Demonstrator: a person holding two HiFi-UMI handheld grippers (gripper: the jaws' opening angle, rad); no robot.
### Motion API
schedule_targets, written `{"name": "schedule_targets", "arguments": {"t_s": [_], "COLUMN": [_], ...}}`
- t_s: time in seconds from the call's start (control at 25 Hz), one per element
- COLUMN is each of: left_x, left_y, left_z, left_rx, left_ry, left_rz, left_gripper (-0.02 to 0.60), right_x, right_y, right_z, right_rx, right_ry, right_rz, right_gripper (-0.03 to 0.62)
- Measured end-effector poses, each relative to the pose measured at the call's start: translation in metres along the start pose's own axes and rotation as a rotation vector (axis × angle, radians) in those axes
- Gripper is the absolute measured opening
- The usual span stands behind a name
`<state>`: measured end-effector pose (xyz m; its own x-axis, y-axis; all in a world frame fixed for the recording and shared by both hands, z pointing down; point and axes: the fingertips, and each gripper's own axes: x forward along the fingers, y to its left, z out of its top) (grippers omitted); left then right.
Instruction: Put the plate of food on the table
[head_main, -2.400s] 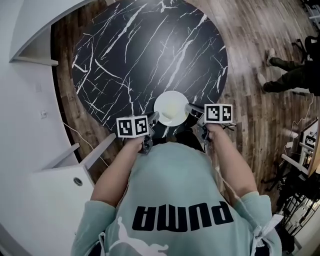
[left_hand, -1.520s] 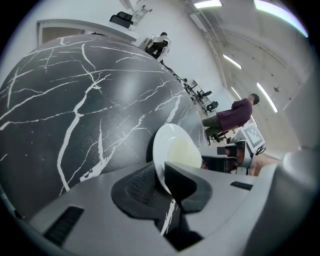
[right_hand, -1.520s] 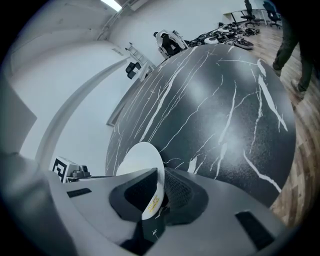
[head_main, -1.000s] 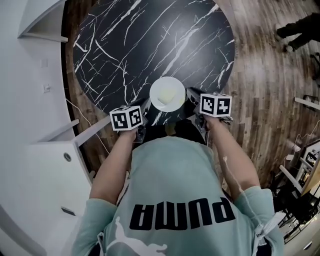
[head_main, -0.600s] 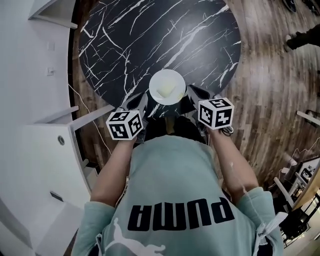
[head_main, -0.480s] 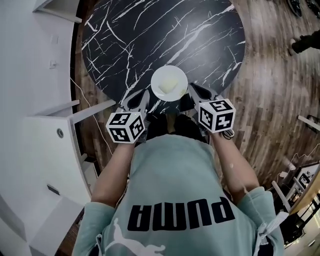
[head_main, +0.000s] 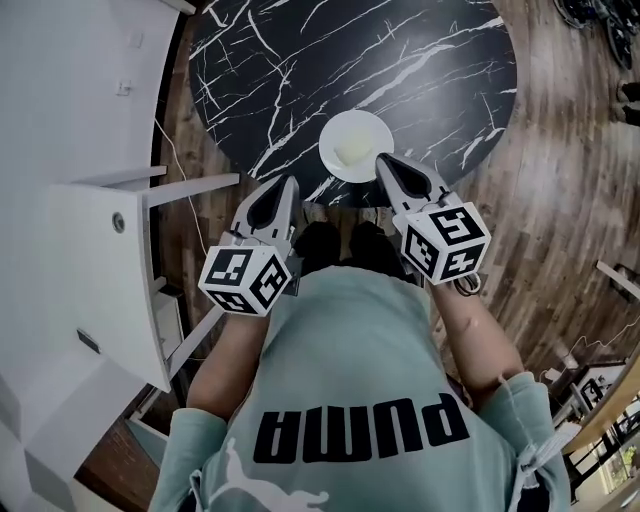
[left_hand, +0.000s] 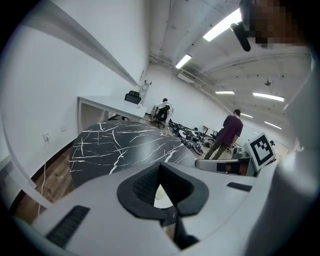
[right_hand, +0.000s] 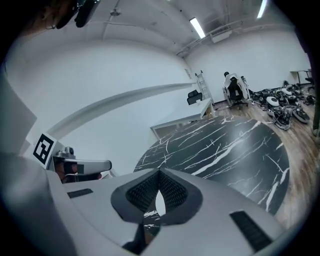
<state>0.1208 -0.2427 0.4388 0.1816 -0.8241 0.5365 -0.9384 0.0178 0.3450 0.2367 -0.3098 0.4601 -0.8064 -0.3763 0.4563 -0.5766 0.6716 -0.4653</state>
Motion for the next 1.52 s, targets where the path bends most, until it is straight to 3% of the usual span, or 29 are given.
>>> {"name": "schedule_targets", "arguments": {"t_s": [0.44, 1.04, 1.52], "left_x": [-0.059, -0.162, -0.224], "left_y": [-0.012, -0.001, 0.003], "left_z": [0.024, -0.007, -0.044], "left_rx": [0.087, 0.153, 0.182], "left_ry": [-0.130, -0.209, -0.245], "left_rz": [-0.041, -0.112, -0.143], "left_gripper": [0.006, 0.006, 0.006], "right_x": [-0.026, -0.063, -0.093], "right_y": [0.060, 0.159, 0.227], "right_z": [0.027, -0.016, -0.055], "right_rx": [-0.116, -0.215, -0.271], "right_ry": [-0.123, -0.176, -0.182], "right_rz": [-0.026, -0.136, -0.173], "right_gripper": [0.009, 0.009, 0.009]}}
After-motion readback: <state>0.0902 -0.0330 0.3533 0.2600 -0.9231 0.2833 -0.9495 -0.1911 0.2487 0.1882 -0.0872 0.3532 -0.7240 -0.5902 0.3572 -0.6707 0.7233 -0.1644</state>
